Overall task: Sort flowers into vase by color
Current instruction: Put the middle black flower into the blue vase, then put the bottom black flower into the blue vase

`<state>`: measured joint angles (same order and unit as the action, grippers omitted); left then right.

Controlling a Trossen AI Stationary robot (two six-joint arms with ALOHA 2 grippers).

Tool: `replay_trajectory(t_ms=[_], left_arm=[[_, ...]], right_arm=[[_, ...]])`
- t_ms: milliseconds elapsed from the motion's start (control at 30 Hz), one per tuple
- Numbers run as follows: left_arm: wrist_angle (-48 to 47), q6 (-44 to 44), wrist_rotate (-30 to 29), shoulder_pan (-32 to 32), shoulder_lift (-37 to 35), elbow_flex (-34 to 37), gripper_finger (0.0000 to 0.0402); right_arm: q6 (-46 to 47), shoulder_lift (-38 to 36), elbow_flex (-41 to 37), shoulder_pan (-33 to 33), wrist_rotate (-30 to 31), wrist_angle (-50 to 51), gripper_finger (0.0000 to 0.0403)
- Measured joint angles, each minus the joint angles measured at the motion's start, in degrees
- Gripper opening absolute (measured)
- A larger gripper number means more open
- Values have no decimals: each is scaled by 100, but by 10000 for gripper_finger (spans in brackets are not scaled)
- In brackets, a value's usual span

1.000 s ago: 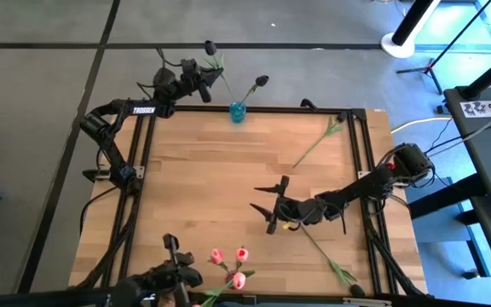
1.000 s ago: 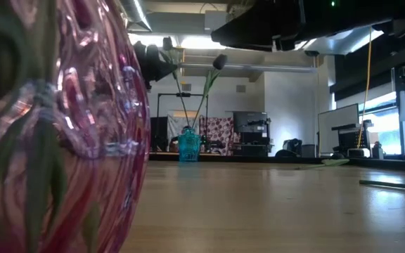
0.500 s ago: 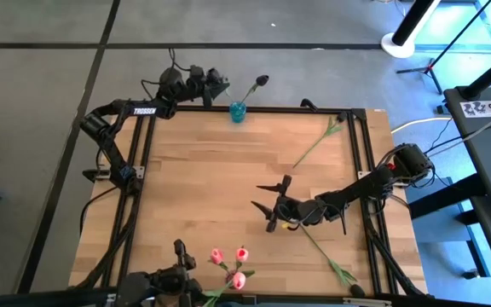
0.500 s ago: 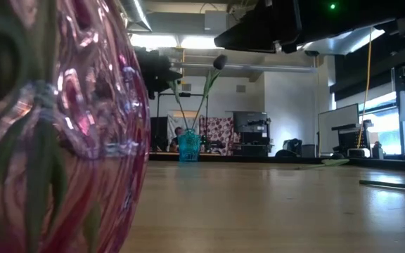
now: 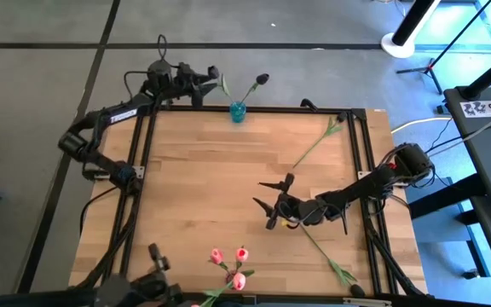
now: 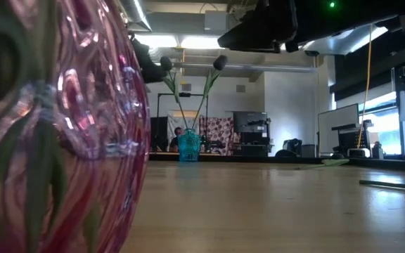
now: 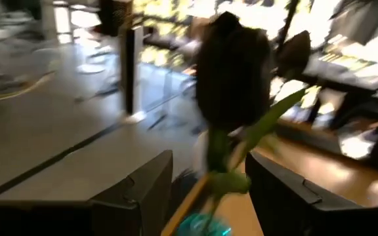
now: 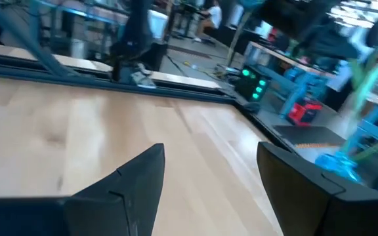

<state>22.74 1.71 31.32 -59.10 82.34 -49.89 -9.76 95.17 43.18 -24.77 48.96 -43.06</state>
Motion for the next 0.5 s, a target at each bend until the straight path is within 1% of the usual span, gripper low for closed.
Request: replay_trajectory(t_ms=[133, 267, 367, 433, 500], left_arm=[[-1161, -587, -671, -1, -624, 0, 188], [-2055, -641, -1154, 3, -1389, 0, 188], [-2522, -398, -1262, 106, -2034, 45, 185], [-2760, -288, -1271, 344, -2491, 177, 181], [-2979, -209, -1314, 675, -2934, 317, 178]], right_arm=[[323, -416, 99, 0, 131, 737, 241], [910, -830, 246, 0, -60, 1849, 241], [1424, -1028, 324, 0, -252, 2668, 241], [1591, -1060, 337, 0, -435, 3005, 241], [1689, -1060, 334, 0, -468, 3232, 241]])
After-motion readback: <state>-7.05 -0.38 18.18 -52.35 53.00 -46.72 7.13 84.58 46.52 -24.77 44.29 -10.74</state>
